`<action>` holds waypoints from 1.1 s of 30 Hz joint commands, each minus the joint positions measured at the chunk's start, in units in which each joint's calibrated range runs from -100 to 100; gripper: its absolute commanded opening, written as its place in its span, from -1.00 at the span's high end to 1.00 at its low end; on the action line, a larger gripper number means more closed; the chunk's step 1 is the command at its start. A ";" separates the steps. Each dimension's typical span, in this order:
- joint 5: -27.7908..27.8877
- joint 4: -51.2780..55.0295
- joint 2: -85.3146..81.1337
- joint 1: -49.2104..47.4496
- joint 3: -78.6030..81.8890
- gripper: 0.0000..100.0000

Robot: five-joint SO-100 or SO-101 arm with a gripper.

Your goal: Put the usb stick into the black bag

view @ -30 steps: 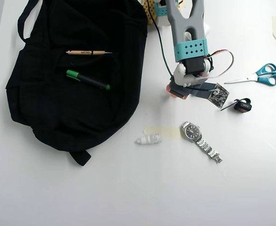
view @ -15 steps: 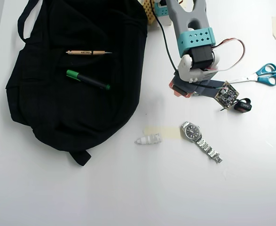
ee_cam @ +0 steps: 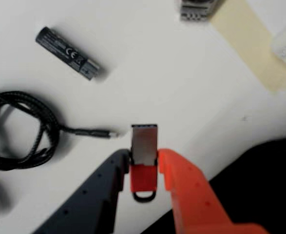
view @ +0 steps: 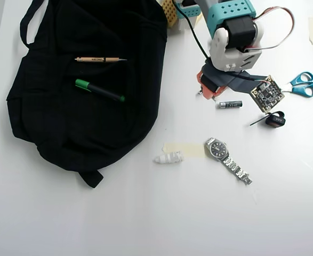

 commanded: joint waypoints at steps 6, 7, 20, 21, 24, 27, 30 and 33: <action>-7.66 4.42 -12.02 -2.29 -0.71 0.95; -8.50 4.42 -13.76 -2.59 0.55 0.95; -19.56 0.81 -37.00 -6.18 20.23 0.95; -19.72 -0.23 -38.99 -6.18 22.47 0.95; -20.98 -4.45 -45.38 -5.95 29.93 0.95; -22.45 -8.67 -52.18 -5.20 37.39 0.95; -22.66 -12.29 -58.66 -3.03 44.39 0.95; -23.86 -13.75 -64.55 -0.57 49.25 0.96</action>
